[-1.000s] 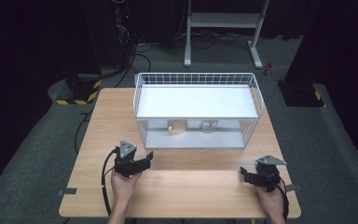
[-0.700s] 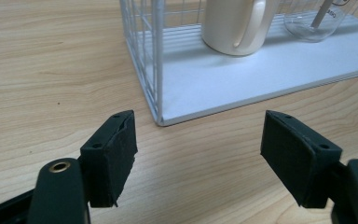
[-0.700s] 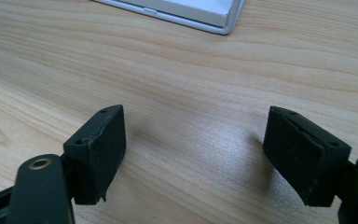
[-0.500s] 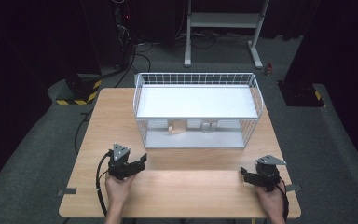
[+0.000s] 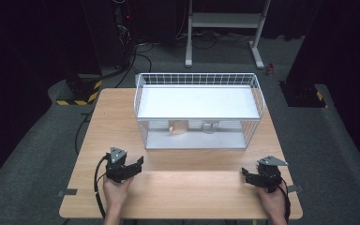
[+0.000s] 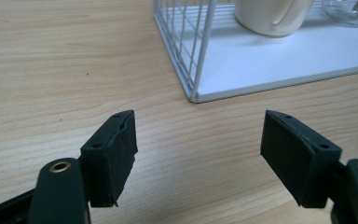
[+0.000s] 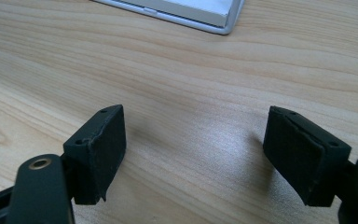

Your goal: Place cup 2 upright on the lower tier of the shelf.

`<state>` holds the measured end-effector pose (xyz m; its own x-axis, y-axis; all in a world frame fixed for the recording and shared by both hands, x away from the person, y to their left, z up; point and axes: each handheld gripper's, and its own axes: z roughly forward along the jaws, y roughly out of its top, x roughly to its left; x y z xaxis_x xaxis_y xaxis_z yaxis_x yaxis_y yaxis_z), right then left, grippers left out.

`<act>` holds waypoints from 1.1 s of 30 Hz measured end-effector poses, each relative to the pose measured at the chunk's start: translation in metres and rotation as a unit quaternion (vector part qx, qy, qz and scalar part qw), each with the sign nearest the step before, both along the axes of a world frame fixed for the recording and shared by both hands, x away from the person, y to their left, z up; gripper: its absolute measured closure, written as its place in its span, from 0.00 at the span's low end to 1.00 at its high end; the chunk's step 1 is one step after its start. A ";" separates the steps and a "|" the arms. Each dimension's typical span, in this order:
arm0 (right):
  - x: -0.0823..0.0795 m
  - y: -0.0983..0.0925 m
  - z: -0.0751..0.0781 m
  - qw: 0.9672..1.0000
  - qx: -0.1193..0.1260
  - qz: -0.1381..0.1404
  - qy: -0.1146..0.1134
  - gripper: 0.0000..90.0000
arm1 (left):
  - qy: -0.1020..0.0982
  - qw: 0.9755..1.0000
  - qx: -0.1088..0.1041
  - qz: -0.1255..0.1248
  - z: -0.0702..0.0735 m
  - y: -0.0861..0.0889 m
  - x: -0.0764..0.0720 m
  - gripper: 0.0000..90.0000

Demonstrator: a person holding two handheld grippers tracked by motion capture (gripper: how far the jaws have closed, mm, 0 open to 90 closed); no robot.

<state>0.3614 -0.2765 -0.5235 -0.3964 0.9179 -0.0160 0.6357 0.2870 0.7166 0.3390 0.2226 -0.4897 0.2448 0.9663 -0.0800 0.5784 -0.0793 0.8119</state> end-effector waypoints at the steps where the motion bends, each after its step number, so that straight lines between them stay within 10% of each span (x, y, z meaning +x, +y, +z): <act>1: 0.000 0.000 0.000 1.000 0.000 0.000 0.000 0.24 | 0.002 1.000 0.002 0.002 -0.001 0.001 0.000 0.30; 33: 0.000 0.000 0.000 1.000 0.000 0.000 0.001 0.24 | 0.025 0.998 0.040 0.032 -0.032 0.004 0.009 0.31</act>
